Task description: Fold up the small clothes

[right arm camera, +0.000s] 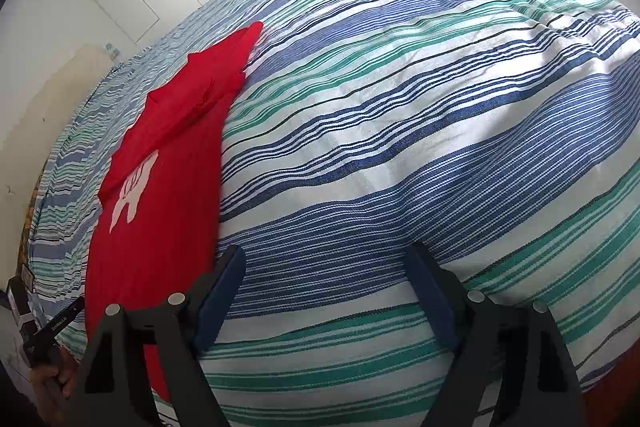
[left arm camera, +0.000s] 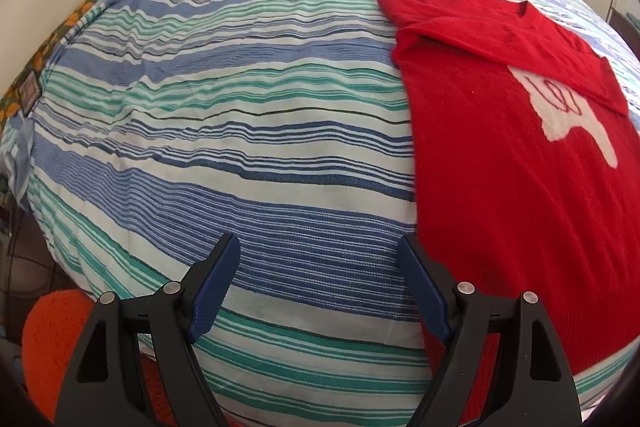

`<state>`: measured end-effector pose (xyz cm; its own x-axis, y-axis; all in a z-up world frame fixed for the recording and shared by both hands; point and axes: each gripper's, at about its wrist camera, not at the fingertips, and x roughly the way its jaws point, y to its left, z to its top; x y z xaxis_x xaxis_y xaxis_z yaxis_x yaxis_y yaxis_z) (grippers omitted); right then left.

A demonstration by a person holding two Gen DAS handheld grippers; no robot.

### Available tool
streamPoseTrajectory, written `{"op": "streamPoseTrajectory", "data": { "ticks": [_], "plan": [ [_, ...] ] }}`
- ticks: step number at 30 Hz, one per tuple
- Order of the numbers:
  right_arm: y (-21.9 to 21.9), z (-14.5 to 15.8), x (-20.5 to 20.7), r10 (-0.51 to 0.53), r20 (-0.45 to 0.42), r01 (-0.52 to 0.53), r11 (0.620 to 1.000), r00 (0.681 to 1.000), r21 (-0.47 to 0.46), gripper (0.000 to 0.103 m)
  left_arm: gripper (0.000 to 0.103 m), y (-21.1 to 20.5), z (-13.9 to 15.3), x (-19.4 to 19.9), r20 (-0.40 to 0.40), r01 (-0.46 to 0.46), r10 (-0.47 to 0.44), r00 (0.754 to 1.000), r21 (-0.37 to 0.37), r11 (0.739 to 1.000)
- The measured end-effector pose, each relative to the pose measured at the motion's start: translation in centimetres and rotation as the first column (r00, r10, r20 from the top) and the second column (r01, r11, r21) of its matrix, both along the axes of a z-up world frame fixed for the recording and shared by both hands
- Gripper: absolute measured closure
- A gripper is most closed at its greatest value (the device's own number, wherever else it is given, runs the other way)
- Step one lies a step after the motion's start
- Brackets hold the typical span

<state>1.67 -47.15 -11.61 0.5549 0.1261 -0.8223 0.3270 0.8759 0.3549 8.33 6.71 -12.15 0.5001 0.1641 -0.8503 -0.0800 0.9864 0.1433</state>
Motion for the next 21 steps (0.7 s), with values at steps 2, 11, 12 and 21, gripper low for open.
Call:
{"op": "streamPoseTrajectory", "data": {
  "ticks": [2,11,12,21],
  "plan": [
    [0.03,0.01,0.0,0.002,0.0,-0.002,1.0,1.0,-0.002,0.021,0.021,-0.05,0.0,-0.02,0.001,0.003,-0.003,1.0,0.004,1.0],
    [0.19,0.0,0.07,0.005,0.0,-0.005,1.0,1.0,-0.006,0.019,0.021,-0.07,-0.07,-0.12,-0.004,0.008,-0.008,1.0,0.005,1.0],
    [0.19,0.0,0.07,0.005,0.0,-0.005,1.0,1.0,-0.005,0.019,0.021,-0.01,0.0,-0.17,-0.005,0.008,-0.008,1.0,0.003,1.0],
    [0.02,0.25,-0.1,0.001,0.007,-0.001,1.0,1.0,0.008,0.019,0.021,0.88,0.39,-0.73,-0.003,-0.011,0.011,1.0,-0.043,0.999]
  ]
}}
